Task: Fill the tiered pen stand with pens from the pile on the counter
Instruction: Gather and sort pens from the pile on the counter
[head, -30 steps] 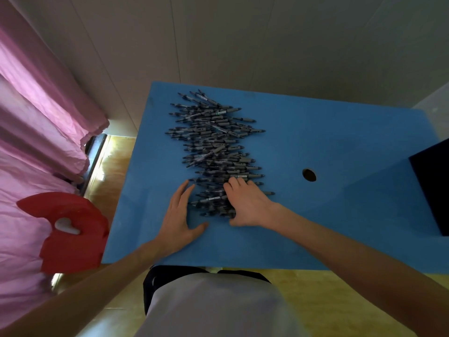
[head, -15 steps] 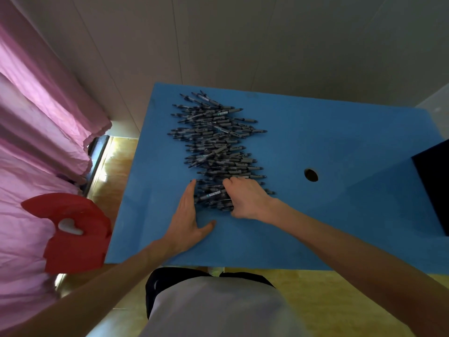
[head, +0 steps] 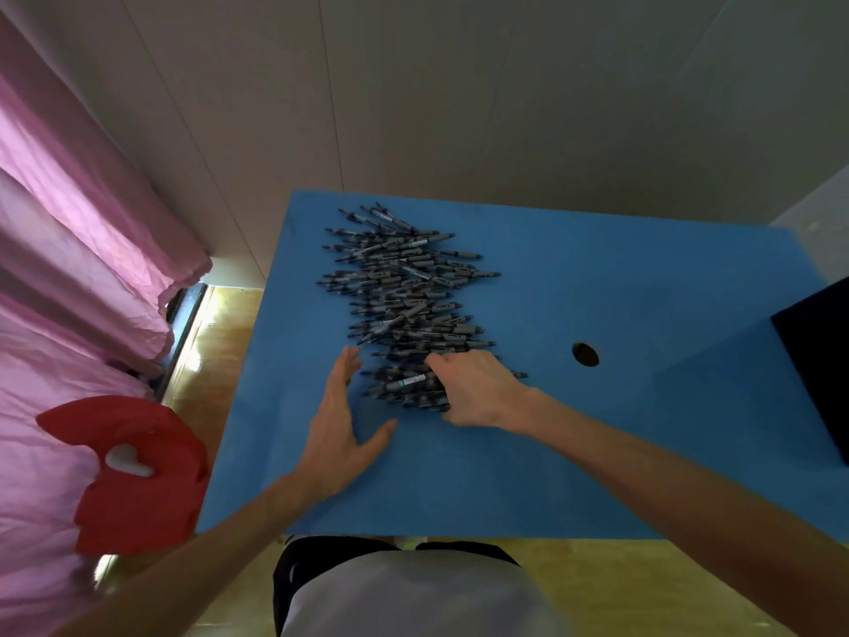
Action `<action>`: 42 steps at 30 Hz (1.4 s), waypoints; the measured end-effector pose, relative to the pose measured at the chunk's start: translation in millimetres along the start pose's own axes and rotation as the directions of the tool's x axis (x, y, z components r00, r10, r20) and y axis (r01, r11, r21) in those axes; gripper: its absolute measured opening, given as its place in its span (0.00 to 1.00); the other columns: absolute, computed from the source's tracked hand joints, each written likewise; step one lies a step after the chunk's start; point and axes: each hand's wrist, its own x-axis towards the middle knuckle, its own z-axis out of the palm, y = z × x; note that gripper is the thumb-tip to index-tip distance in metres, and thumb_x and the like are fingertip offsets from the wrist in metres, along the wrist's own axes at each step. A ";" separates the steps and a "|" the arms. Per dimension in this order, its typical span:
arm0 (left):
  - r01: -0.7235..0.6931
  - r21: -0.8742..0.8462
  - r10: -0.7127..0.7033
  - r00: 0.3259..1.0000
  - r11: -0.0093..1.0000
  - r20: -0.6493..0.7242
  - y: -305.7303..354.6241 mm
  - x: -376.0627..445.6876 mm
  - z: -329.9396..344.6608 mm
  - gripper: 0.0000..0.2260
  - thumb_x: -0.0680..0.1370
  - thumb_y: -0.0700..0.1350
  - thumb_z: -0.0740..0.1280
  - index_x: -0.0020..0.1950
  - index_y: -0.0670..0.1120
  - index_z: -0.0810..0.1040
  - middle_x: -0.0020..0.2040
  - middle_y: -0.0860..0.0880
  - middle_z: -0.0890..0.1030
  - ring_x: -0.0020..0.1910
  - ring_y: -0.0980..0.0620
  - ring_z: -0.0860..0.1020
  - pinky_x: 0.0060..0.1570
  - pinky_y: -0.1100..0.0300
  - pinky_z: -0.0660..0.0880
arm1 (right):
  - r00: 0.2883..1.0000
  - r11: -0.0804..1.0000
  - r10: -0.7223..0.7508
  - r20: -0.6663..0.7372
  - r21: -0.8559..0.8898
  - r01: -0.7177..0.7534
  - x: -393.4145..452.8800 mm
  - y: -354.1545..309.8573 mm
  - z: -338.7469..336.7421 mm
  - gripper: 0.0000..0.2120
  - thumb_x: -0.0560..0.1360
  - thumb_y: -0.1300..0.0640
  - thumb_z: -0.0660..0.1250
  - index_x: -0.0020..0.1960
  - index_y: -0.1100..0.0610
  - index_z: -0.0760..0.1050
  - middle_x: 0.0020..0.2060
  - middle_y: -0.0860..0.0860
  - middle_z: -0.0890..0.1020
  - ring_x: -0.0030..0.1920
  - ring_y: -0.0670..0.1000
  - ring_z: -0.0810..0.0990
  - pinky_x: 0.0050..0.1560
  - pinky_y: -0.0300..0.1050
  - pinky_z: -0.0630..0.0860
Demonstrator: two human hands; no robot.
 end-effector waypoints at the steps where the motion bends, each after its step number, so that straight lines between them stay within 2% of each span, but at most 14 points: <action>1: 0.000 -0.006 0.000 1.000 1.000 -0.030 -0.4 2.4 -3.3 0.45 0.76 0.53 0.72 0.83 0.52 0.45 0.81 0.53 0.58 0.79 0.53 0.61 0.75 0.65 0.60 | 1.000 1.000 0.011 -0.012 0.002 -0.011 0.5 3.4 -6.1 0.22 0.67 0.52 0.74 0.56 0.56 0.69 0.38 0.49 0.75 0.35 0.51 0.76 0.35 0.48 0.75; 3: 0.018 -0.020 -0.019 0.998 1.000 -0.068 -1.9 8.6 -7.0 0.44 0.77 0.58 0.70 0.83 0.51 0.46 0.81 0.53 0.59 0.79 0.53 0.61 0.75 0.65 0.60 | 0.998 1.000 0.022 -0.067 0.006 -0.021 7.9 11.9 -22.7 0.24 0.67 0.51 0.74 0.58 0.55 0.69 0.39 0.49 0.77 0.37 0.52 0.77 0.38 0.50 0.78; 5: 0.087 -0.051 -0.091 0.994 0.995 -0.067 -1.9 20.3 -7.4 0.45 0.76 0.64 0.68 0.83 0.53 0.46 0.82 0.55 0.56 0.79 0.56 0.59 0.74 0.65 0.60 | 0.993 1.000 0.025 -0.115 0.004 -0.024 25.9 20.7 -46.8 0.23 0.66 0.50 0.74 0.56 0.54 0.70 0.38 0.49 0.77 0.35 0.52 0.77 0.35 0.49 0.77; 8: 0.194 -0.079 -0.199 0.978 0.978 -0.069 -2.0 49.9 -5.6 0.49 0.73 0.71 0.66 0.83 0.55 0.44 0.82 0.58 0.52 0.81 0.59 0.54 0.76 0.55 0.59 | 0.998 0.999 0.016 -0.068 -0.039 -0.019 67.8 33.5 -79.1 0.22 0.66 0.51 0.76 0.53 0.54 0.69 0.35 0.50 0.76 0.33 0.51 0.75 0.29 0.47 0.72; 11: 0.265 -0.129 -0.278 0.956 0.956 -0.090 -0.2 85.3 -9.8 0.53 0.70 0.76 0.65 0.83 0.55 0.41 0.83 0.57 0.50 0.81 0.57 0.52 0.79 0.48 0.57 | 1.000 0.999 -0.005 0.008 -0.041 0.005 105.3 42.2 -88.6 0.21 0.66 0.49 0.77 0.50 0.53 0.69 0.38 0.51 0.77 0.36 0.53 0.77 0.34 0.50 0.78; 14: 0.311 -0.199 -0.338 0.934 0.929 -0.119 -4.1 112.7 -17.6 0.56 0.67 0.79 0.64 0.83 0.54 0.42 0.83 0.56 0.50 0.81 0.56 0.52 0.79 0.45 0.56 | 0.999 0.999 -0.017 0.038 -0.033 0.019 132.7 46.5 -85.0 0.21 0.68 0.47 0.77 0.50 0.53 0.70 0.39 0.51 0.77 0.37 0.52 0.77 0.33 0.49 0.76; 18: 0.324 -0.157 -0.341 0.936 0.933 -0.091 -19.0 136.0 -23.7 0.54 0.69 0.76 0.66 0.83 0.54 0.42 0.83 0.56 0.50 0.81 0.56 0.52 0.79 0.48 0.56 | 0.996 0.997 -0.059 0.074 -0.044 0.062 156.4 50.2 -76.4 0.25 0.69 0.39 0.75 0.54 0.52 0.70 0.41 0.49 0.79 0.38 0.51 0.78 0.38 0.50 0.79; 20: 0.294 -0.074 -0.299 0.952 0.953 -0.069 -26.6 143.1 -24.0 0.50 0.72 0.71 0.68 0.83 0.54 0.43 0.83 0.57 0.51 0.80 0.59 0.53 0.77 0.54 0.56 | 0.994 0.990 -0.102 0.045 -0.097 0.106 161.7 54.5 -68.3 0.28 0.71 0.31 0.67 0.58 0.53 0.70 0.44 0.48 0.79 0.42 0.51 0.79 0.41 0.51 0.80; 22: 0.271 -0.019 -0.271 0.961 0.962 -0.057 -33.2 147.4 -23.6 0.47 0.75 0.68 0.68 0.83 0.55 0.44 0.82 0.57 0.52 0.78 0.61 0.54 0.75 0.56 0.58 | 0.990 0.981 -0.144 -0.004 -0.135 0.142 164.6 59.7 -59.4 0.39 0.72 0.23 0.56 0.64 0.55 0.70 0.53 0.50 0.78 0.50 0.53 0.78 0.49 0.52 0.79; 24: 0.268 0.007 -0.267 0.962 0.963 -0.057 -37.9 149.3 -22.1 0.47 0.75 0.70 0.67 0.83 0.55 0.44 0.82 0.57 0.52 0.78 0.60 0.54 0.74 0.57 0.58 | 0.986 0.974 -0.163 -0.035 -0.167 0.155 165.9 63.5 -50.5 0.53 0.68 0.16 0.48 0.73 0.58 0.66 0.63 0.54 0.75 0.59 0.56 0.75 0.58 0.53 0.76; 27: 0.237 0.079 -0.229 0.969 0.968 -0.091 -42.4 147.2 -15.9 0.44 0.75 0.72 0.61 0.83 0.52 0.48 0.82 0.56 0.52 0.81 0.57 0.53 0.76 0.56 0.56 | 0.984 0.976 -0.152 -0.091 -0.168 0.135 162.5 63.5 -40.7 0.61 0.65 0.14 0.47 0.79 0.60 0.58 0.72 0.57 0.68 0.69 0.58 0.68 0.67 0.55 0.69; 32: 0.254 0.143 -0.232 0.961 0.957 -0.152 -46.8 146.7 -10.3 0.41 0.78 0.72 0.53 0.84 0.49 0.51 0.83 0.55 0.49 0.82 0.56 0.49 0.78 0.56 0.51 | 0.962 0.988 -0.122 -0.243 -0.125 0.094 150.9 59.6 -29.5 0.63 0.64 0.13 0.47 0.80 0.61 0.57 0.73 0.56 0.67 0.71 0.58 0.66 0.71 0.57 0.64; 37: 0.330 0.139 -0.298 0.932 0.934 -0.209 -47.2 160.5 -5.5 0.40 0.80 0.69 0.53 0.84 0.47 0.47 0.84 0.52 0.46 0.82 0.54 0.47 0.80 0.51 0.50 | 0.982 0.997 -0.013 -0.188 0.068 0.026 136.9 68.5 -21.1 0.61 0.65 0.14 0.48 0.82 0.55 0.51 0.80 0.51 0.57 0.80 0.55 0.53 0.80 0.59 0.50; 42: 0.391 0.123 -0.354 0.902 0.912 -0.247 -44.6 183.8 -3.2 0.38 0.82 0.66 0.54 0.84 0.48 0.46 0.84 0.52 0.44 0.82 0.53 0.46 0.81 0.49 0.49 | 0.952 0.966 0.173 -0.254 0.233 -0.113 128.9 88.1 -13.7 0.52 0.71 0.18 0.44 0.81 0.54 0.55 0.80 0.51 0.57 0.81 0.54 0.50 0.80 0.60 0.50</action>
